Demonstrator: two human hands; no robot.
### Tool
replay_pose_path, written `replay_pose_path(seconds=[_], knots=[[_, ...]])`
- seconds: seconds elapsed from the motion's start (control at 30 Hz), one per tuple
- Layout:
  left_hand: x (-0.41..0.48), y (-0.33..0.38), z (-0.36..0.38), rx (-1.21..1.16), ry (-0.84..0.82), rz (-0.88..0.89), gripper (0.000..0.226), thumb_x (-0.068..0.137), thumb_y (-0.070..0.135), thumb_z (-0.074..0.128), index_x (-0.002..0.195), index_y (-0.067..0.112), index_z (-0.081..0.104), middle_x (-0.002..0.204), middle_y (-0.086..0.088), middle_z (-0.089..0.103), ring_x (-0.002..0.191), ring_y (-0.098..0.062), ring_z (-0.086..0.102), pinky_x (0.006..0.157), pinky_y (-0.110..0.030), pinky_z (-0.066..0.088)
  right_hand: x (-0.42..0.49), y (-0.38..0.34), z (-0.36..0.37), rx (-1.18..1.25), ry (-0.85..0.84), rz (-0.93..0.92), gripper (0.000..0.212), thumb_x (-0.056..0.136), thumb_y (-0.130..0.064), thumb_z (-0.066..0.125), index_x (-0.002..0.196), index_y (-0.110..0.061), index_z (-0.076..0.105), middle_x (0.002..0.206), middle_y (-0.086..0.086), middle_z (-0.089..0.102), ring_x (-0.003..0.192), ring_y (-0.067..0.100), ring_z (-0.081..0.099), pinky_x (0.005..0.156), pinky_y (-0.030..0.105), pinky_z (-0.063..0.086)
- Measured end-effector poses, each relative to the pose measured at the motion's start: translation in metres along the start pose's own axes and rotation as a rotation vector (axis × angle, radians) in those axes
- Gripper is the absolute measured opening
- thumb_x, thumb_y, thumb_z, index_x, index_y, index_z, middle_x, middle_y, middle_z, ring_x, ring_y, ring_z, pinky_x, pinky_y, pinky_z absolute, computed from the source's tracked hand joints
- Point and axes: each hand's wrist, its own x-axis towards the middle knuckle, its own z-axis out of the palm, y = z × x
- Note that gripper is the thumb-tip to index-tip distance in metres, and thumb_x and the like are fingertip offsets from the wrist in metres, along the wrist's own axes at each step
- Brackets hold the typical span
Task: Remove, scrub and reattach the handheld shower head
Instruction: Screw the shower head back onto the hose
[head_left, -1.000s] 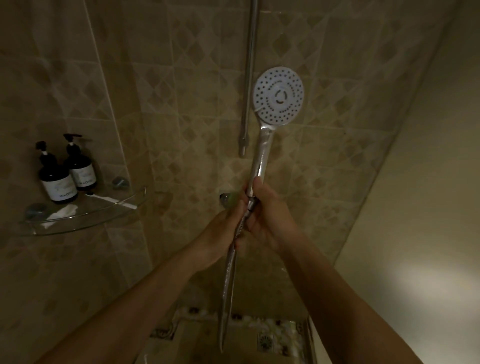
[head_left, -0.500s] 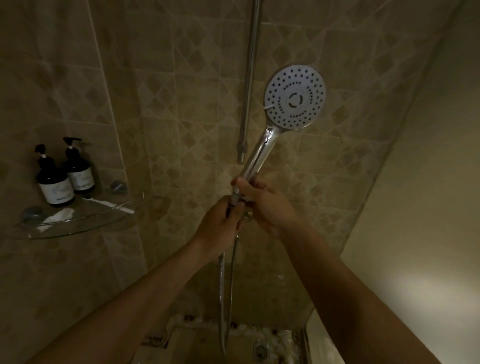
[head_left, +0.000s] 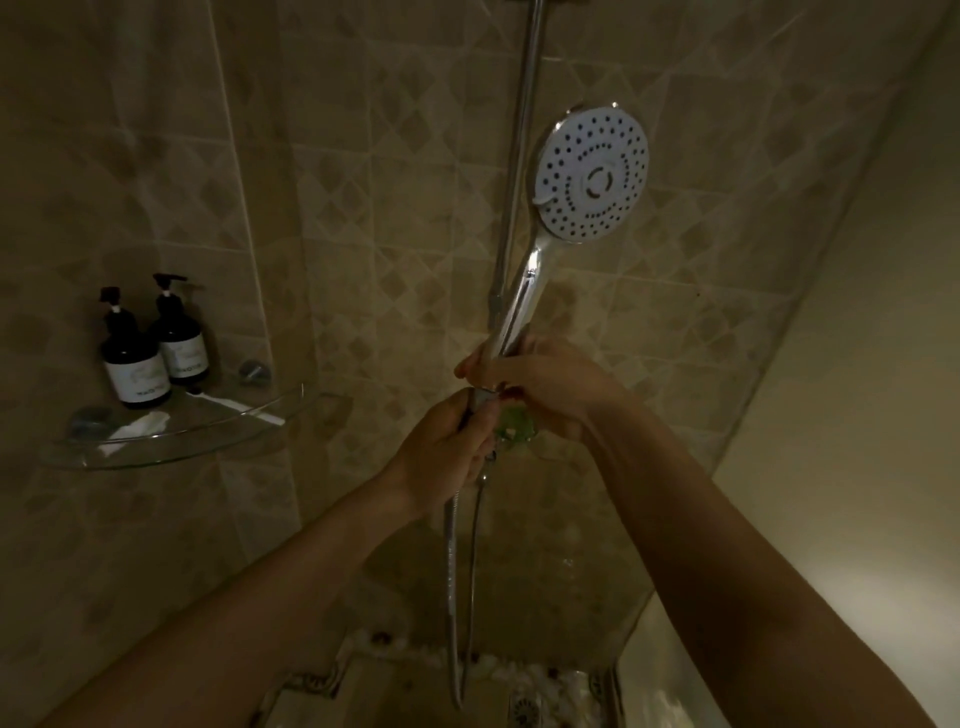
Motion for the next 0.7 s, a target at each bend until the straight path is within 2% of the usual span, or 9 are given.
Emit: replay_pose_path(seconds=[0.1, 0.23, 0.3, 0.37, 0.43, 0.5, 0.6, 0.63, 0.7], knots=[[0.0, 0.002, -0.002, -0.053, 0.011, -0.005, 0.03, 0.1, 0.034, 0.04, 0.073, 0.025, 0.048, 0.055, 0.008, 0.028, 0.044, -0.006, 0.022, 0.041, -0.022, 0.017, -0.001, -0.004, 0.008, 0.104, -0.018, -0.062, 0.029, 0.082, 0.001, 0.074, 0.109, -0.005, 0.066, 0.105, 0.015, 0.074, 0.098, 0.024, 0.071, 0.093, 0.04, 0.056], [0.001, 0.011, -0.007, -0.108, -0.021, -0.022, 0.032, 0.09, 0.046, 0.044, 0.073, 0.019, 0.038, 0.054, 0.008, 0.028, 0.042, -0.006, 0.021, 0.038, -0.021, 0.02, 0.003, -0.013, 0.024, 0.451, 0.008, -0.142, 0.008, 0.093, 0.003, 0.058, 0.092, -0.005, 0.056, 0.074, 0.01, 0.061, 0.073, 0.026, 0.062, 0.072, 0.036, 0.054], [0.001, 0.016, -0.009, -0.066, -0.005, -0.009, 0.035, 0.092, 0.045, 0.042, 0.074, 0.015, 0.037, 0.053, 0.006, 0.031, 0.041, -0.009, 0.022, 0.039, -0.022, 0.022, 0.005, -0.014, 0.029, 0.398, 0.067, -0.176, 0.01, 0.095, 0.0, 0.058, 0.1, -0.006, 0.052, 0.071, 0.007, 0.058, 0.07, 0.026, 0.06, 0.07, 0.04, 0.051], [0.0, 0.019, -0.008, 0.037, 0.014, 0.044, 0.032, 0.101, 0.033, 0.036, 0.081, 0.009, 0.04, 0.052, 0.004, 0.041, 0.04, -0.01, 0.03, 0.041, -0.025, 0.03, 0.005, -0.013, 0.031, 0.252, 0.123, -0.207, 0.027, 0.095, -0.006, 0.061, 0.117, -0.005, 0.045, 0.07, 0.005, 0.061, 0.071, 0.027, 0.062, 0.071, 0.046, 0.053], [-0.001, 0.022, -0.005, 0.099, 0.05, 0.097, 0.027, 0.105, 0.019, 0.032, 0.087, 0.004, 0.044, 0.061, -0.011, 0.053, 0.044, -0.011, 0.041, 0.048, -0.026, 0.038, 0.004, -0.014, 0.03, 0.064, 0.148, -0.231, 0.04, 0.093, -0.015, 0.067, 0.124, -0.012, 0.042, 0.073, 0.004, 0.068, 0.07, 0.025, 0.068, 0.066, 0.043, 0.058], [-0.002, 0.024, -0.004, 0.087, 0.101, 0.115, 0.024, 0.104, 0.012, 0.033, 0.088, 0.001, 0.047, 0.071, -0.021, 0.056, 0.049, -0.012, 0.048, 0.053, -0.026, 0.043, 0.002, -0.02, 0.03, 0.014, 0.099, -0.233, 0.041, 0.09, -0.023, 0.071, 0.123, -0.017, 0.046, 0.084, 0.007, 0.07, 0.075, 0.022, 0.072, 0.066, 0.035, 0.058], [-0.003, 0.025, -0.007, 0.014, 0.062, 0.108, 0.024, 0.104, 0.012, 0.033, 0.086, 0.001, 0.046, 0.06, 0.002, 0.058, 0.047, -0.016, 0.039, 0.05, -0.029, 0.037, 0.0, -0.036, 0.027, 0.308, -0.077, -0.165, 0.034, 0.094, -0.021, 0.061, 0.123, -0.004, 0.052, 0.098, 0.012, 0.069, 0.089, 0.025, 0.068, 0.085, 0.037, 0.054], [-0.003, 0.025, -0.009, -0.023, 0.038, 0.089, 0.025, 0.104, 0.013, 0.032, 0.085, 0.002, 0.044, 0.056, 0.003, 0.056, 0.047, -0.017, 0.034, 0.05, -0.03, 0.034, -0.001, -0.04, 0.023, 0.357, -0.127, -0.158, 0.031, 0.099, -0.015, 0.054, 0.125, 0.0, 0.052, 0.104, 0.015, 0.069, 0.094, 0.026, 0.067, 0.089, 0.038, 0.052], [-0.003, 0.026, -0.014, -0.078, 0.018, 0.056, 0.025, 0.103, 0.014, 0.032, 0.082, 0.005, 0.042, 0.055, 0.004, 0.053, 0.051, -0.018, 0.028, 0.051, -0.031, 0.03, -0.005, -0.044, 0.016, 0.288, -0.171, -0.187, 0.03, 0.102, -0.005, 0.046, 0.13, 0.005, 0.051, 0.116, 0.022, 0.067, 0.108, 0.033, 0.066, 0.098, 0.04, 0.052]])
